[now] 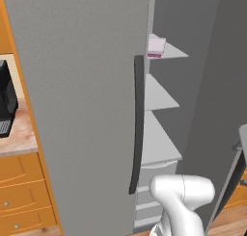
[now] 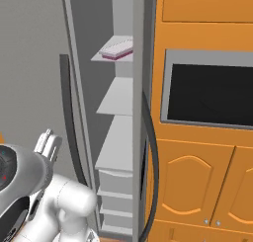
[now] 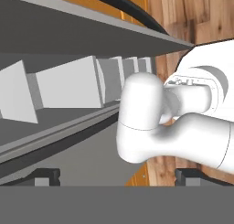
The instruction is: The ice cube tray has been filled with water. Take the tray and place it in the freezer to make ice. Close the freezer door after placing the tray.
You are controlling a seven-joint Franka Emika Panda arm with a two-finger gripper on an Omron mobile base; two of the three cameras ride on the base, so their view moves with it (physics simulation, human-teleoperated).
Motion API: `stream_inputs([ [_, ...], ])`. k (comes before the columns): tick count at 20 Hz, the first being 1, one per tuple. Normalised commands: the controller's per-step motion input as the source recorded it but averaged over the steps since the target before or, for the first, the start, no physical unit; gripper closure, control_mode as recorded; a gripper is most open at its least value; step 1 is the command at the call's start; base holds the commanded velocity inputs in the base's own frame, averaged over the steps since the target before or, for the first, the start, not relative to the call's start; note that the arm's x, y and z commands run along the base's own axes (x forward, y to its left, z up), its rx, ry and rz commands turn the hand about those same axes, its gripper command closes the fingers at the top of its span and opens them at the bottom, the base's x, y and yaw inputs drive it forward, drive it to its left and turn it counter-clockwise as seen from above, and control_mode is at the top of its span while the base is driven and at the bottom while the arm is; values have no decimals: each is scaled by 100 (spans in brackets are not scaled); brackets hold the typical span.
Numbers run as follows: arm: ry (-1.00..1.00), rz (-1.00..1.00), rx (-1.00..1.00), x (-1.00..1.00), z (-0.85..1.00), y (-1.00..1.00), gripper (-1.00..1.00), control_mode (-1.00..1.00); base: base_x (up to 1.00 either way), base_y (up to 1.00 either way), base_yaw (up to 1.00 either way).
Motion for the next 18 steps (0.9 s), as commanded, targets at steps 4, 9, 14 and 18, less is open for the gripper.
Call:
stream_inputs([
  [4, 0, 0, 0, 0, 0, 0, -100, 100, -16, 0, 0],
  [9, 0, 0, 0, 0, 0, 0, -100, 100, -67, 0, 0],
  [14, 0, 0, 0, 0, 0, 0, -100, 100, -89, 0, 0],
  [18, 0, 0, 0, 0, 0, 0, -100, 100, -56, 0, 0],
])
